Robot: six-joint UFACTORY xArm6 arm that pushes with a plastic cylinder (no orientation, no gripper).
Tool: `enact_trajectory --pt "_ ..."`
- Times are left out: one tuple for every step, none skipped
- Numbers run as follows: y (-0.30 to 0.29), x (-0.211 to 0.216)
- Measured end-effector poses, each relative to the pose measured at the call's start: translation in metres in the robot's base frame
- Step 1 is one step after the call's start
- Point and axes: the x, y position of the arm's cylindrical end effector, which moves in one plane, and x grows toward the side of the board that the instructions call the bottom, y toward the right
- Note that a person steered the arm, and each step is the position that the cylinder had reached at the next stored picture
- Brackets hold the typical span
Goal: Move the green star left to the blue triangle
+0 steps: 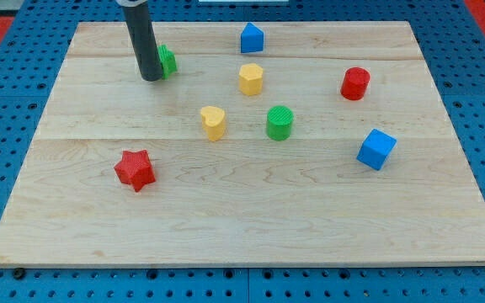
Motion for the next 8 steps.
enact_trajectory --pt "0.0 -0.027" --pt "0.0 -0.045" --pt "-0.001 -0.056" --pt "-0.031 -0.047" --pt "-0.053 -0.069" --pt "-0.046 -0.078" --pt "0.001 -0.078" --pt "0.029 -0.078"
